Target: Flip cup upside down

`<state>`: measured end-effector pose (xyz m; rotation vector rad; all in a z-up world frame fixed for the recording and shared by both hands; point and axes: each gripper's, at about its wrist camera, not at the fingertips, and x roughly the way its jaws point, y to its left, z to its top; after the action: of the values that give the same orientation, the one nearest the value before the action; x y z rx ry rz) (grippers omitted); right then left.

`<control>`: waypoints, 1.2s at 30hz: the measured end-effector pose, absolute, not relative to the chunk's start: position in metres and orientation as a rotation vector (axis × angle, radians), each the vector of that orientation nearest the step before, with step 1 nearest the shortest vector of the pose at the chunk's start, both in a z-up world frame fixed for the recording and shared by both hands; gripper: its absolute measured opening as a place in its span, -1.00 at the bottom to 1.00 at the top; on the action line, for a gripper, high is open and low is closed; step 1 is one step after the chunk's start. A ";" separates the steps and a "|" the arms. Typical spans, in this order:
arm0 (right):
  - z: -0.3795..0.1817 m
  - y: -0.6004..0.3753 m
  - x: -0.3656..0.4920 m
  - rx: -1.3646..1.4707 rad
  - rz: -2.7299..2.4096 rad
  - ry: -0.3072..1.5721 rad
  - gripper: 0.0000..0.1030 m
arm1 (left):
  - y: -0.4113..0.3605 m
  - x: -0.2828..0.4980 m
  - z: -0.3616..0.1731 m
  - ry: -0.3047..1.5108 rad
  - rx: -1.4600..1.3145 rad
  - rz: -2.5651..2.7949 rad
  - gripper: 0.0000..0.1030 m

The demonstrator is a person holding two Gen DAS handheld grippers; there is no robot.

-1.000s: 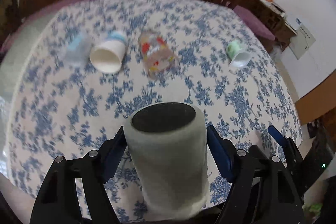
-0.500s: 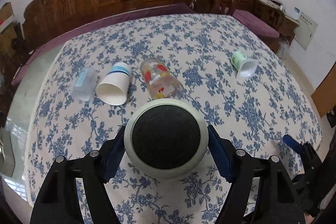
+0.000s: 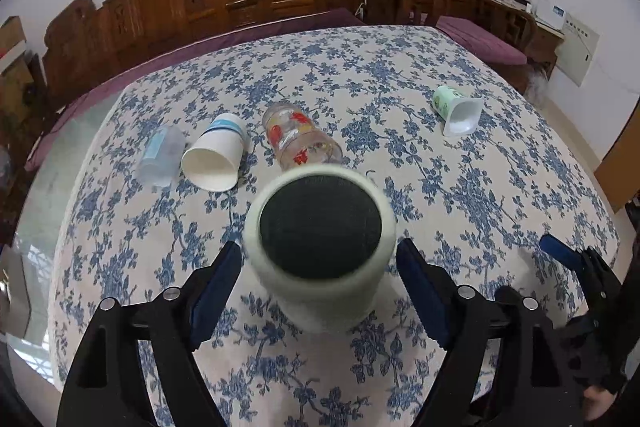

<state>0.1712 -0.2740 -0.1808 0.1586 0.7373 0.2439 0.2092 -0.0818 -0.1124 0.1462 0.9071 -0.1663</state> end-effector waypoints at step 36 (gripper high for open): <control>-0.060 -0.222 0.070 0.093 0.241 0.602 0.95 | 0.006 0.058 -0.054 0.668 0.003 -0.074 0.85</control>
<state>0.0697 -0.2222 -0.0601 0.0933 0.6024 0.2415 0.0576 0.0060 -0.0543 0.0035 0.6683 -0.0739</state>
